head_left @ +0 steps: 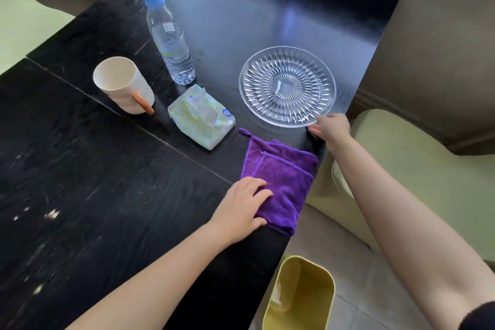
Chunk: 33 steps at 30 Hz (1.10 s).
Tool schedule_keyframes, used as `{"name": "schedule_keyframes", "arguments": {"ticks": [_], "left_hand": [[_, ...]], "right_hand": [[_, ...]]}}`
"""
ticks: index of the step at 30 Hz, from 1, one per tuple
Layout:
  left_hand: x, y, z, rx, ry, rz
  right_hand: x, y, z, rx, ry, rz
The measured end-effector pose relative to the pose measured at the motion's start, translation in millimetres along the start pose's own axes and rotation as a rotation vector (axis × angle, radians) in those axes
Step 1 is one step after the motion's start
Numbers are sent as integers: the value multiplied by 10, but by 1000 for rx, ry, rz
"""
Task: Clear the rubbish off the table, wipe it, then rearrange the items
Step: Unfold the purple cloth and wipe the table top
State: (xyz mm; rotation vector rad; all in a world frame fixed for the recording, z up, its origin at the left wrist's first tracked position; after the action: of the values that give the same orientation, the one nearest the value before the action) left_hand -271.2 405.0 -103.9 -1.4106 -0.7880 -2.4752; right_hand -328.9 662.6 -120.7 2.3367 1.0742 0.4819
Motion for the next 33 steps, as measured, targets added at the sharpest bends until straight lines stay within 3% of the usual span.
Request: {"name": "schedule_keyframes", "arguments": {"ticks": [3, 8, 13, 16, 18, 21, 23, 26, 27, 30, 33], "left_hand": [[63, 41, -41, -56, 15, 13], [133, 114, -123, 52, 20, 42], [349, 120, 4, 26, -80, 171], [568, 168, -30, 17, 135, 307], [725, 214, -12, 9, 264, 364], [994, 323, 14, 6, 427, 414], [1245, 464, 42, -14, 531, 472], [1603, 720, 144, -71, 632, 520], [1712, 843, 191, -93, 667, 522], [2007, 1237, 328, -184, 764, 537], [2252, 1657, 369, -284, 881, 586]], "right_hand": [[67, 422, 34, 135, 514, -15], [-225, 1286, 382, 524, 1146, -312], [-462, 1712, 485, 645, 1357, -399], [-543, 1795, 604, 581, 1550, -383], [-518, 1809, 540, 546, 1520, -314], [-474, 1891, 214, 578, 1159, -297], [-485, 1979, -4, 570, 975, -425], [-627, 2177, -257, 429, 758, -760], [-688, 2239, -366, 418, 692, -794], [-902, 2403, -768, 561, 659, -658], [-1342, 2662, -830, 531, 669, -832]]}}
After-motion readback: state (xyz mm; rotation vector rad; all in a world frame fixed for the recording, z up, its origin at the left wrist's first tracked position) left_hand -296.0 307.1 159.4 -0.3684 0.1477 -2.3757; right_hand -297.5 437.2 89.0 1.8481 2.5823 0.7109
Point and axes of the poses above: each hand's wrist, its own y-axis away from the middle knuckle, its own x-axis out of the back of the hand, z = x × y, the point moved 7 cm from there along -y, towards the middle knuckle, and after that the axes turned 12 degrees about -z, right-handed, at the moved point
